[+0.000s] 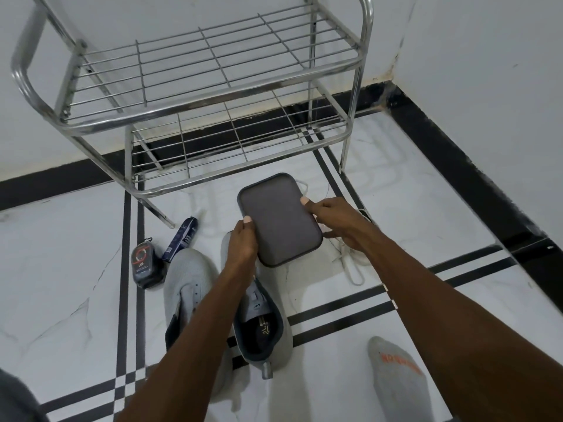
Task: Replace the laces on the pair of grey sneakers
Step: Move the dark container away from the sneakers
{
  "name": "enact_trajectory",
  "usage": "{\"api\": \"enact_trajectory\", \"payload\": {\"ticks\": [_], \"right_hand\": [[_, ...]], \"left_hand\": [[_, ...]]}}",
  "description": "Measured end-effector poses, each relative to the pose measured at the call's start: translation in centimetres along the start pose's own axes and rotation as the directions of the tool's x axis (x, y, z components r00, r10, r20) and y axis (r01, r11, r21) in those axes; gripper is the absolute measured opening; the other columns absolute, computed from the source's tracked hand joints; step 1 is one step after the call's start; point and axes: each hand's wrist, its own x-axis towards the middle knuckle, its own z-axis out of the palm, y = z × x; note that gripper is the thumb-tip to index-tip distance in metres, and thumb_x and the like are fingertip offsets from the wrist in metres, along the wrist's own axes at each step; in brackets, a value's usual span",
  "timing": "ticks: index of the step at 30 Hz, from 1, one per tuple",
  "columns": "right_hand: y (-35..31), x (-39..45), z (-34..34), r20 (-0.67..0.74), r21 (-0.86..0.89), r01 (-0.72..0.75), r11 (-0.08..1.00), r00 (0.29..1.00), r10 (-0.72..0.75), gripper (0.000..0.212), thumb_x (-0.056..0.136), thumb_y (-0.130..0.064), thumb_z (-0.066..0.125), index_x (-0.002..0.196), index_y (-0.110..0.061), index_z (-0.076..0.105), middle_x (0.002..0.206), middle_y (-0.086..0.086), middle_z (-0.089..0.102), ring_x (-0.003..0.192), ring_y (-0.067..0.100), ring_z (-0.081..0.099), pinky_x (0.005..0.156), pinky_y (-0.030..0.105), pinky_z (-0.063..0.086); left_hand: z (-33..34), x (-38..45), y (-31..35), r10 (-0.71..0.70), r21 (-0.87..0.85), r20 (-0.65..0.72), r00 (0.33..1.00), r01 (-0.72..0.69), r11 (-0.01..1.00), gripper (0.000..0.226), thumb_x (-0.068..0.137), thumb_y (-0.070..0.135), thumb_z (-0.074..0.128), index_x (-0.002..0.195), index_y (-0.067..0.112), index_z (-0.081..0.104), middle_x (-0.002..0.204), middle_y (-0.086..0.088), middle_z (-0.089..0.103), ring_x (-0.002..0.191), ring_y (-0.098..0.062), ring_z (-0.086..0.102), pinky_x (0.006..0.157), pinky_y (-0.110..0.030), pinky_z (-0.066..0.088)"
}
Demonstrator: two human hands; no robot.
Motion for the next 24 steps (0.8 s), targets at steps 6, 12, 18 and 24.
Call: {"api": "enact_trajectory", "payload": {"ticks": [6, 12, 18, 24], "right_hand": [[-1.9, 0.4, -0.7, -0.293, -0.274, 0.290, 0.917, 0.883, -0.366, 0.014, 0.090, -0.021, 0.071, 0.084, -0.009, 0.073, 0.076, -0.011, 0.069, 0.078, 0.012, 0.068, 0.076, 0.029, 0.053], [-3.3, 2.4, 3.6, 0.101, -0.576, 0.346, 0.741, 0.929, -0.356, 0.045, 0.083, -0.021, 0.080, 0.124, -0.007, 0.067, 0.126, 0.010, 0.065, 0.116, 0.024, 0.062, 0.098, 0.029, 0.046], [-2.7, 4.7, 8.5, 0.294, -0.862, 0.278, 0.425, 0.955, -0.028, 0.108, 0.073, -0.031, 0.089, 0.158, -0.028, 0.022, 0.160, 0.014, 0.019, 0.146, 0.039, 0.027, 0.115, 0.044, 0.036], [0.8, 7.3, 9.8, 0.278, -0.916, 0.296, 0.269, 0.955, -0.105, 0.072, 0.088, -0.028, 0.067, 0.152, -0.030, 0.033, 0.152, 0.018, 0.028, 0.135, 0.045, 0.033, 0.109, 0.051, 0.040]], "left_hand": [[-4.4, 0.4, -0.2, -0.114, -0.506, -0.121, 0.986, 0.037, 0.861, 0.028, 0.109, 0.024, 0.037, 0.113, 0.019, 0.064, 0.115, 0.000, 0.068, 0.101, -0.017, 0.063, 0.085, -0.036, 0.052], [-6.3, 1.1, 0.0, -0.104, -0.650, -0.131, 0.986, -0.006, 0.760, 0.040, 0.110, 0.026, 0.040, 0.143, 0.007, 0.054, 0.143, -0.006, 0.060, 0.130, -0.023, 0.057, 0.109, -0.042, 0.047], [-7.2, 0.7, -2.0, -0.107, -0.634, -0.131, 0.986, -0.001, 0.773, 0.042, 0.109, 0.032, 0.041, 0.141, 0.009, 0.056, 0.140, -0.004, 0.063, 0.132, -0.024, 0.057, 0.118, -0.047, 0.037], [-7.2, 0.7, -2.3, -0.134, -0.630, -0.125, 0.983, 0.026, 0.776, 0.045, 0.110, 0.034, 0.039, 0.144, 0.008, 0.053, 0.142, -0.006, 0.061, 0.132, -0.027, 0.057, 0.117, -0.050, 0.038]]}}
